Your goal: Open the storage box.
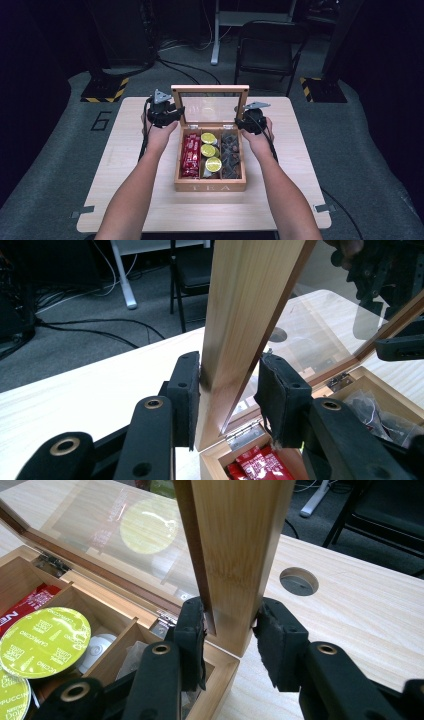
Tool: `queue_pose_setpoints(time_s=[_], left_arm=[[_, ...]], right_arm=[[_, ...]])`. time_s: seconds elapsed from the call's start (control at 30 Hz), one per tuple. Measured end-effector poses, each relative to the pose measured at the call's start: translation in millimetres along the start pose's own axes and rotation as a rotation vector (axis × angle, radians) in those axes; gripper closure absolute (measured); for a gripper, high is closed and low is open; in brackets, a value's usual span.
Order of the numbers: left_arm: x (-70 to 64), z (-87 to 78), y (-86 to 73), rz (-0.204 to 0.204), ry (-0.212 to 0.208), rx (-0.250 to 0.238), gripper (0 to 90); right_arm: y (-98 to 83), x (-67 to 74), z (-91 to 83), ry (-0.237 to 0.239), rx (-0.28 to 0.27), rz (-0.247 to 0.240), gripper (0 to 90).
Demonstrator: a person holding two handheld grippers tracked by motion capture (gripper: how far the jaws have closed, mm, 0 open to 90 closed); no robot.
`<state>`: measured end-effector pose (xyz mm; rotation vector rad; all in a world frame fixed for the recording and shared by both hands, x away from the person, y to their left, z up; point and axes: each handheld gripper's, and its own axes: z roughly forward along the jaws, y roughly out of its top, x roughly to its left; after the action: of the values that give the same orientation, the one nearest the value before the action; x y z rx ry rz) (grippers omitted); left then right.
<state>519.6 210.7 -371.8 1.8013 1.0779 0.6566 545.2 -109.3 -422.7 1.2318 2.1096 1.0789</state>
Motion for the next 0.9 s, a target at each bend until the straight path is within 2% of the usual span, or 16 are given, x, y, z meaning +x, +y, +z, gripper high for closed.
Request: queue_pose_setpoints(time_s=[0.13,0.33,0.57,0.6,0.8,0.9], left_arm=[[0.0,2.1,-1.6,-0.011,0.001,0.005,61.5],[1.6,4.7,-2.6,-0.033,-0.003,-0.007,61.6],[1.6,9.0,-7.8,-0.033,0.003,0.003,61.2],[2.6,9.0,-8.9,-0.023,-0.001,0.016,61.2],[4.6,10.8,-17.5,-0.029,-0.023,0.023,58.4],[4.3,11.2,-19.3,-0.024,-0.018,0.027,57.7]], right_arm=[[1.0,-0.7,0.4,0.001,0.006,-0.01,64.1],[1.3,-1.3,1.5,-0.001,0.002,0.0,64.1],[1.6,-0.6,1.6,-0.004,0.008,0.015,64.1],[1.6,-0.6,1.6,-0.003,0.008,0.015,64.1],[1.6,-0.3,2.1,-0.008,0.006,0.018,64.1],[1.8,-0.5,2.6,-0.008,0.005,0.017,64.2]])
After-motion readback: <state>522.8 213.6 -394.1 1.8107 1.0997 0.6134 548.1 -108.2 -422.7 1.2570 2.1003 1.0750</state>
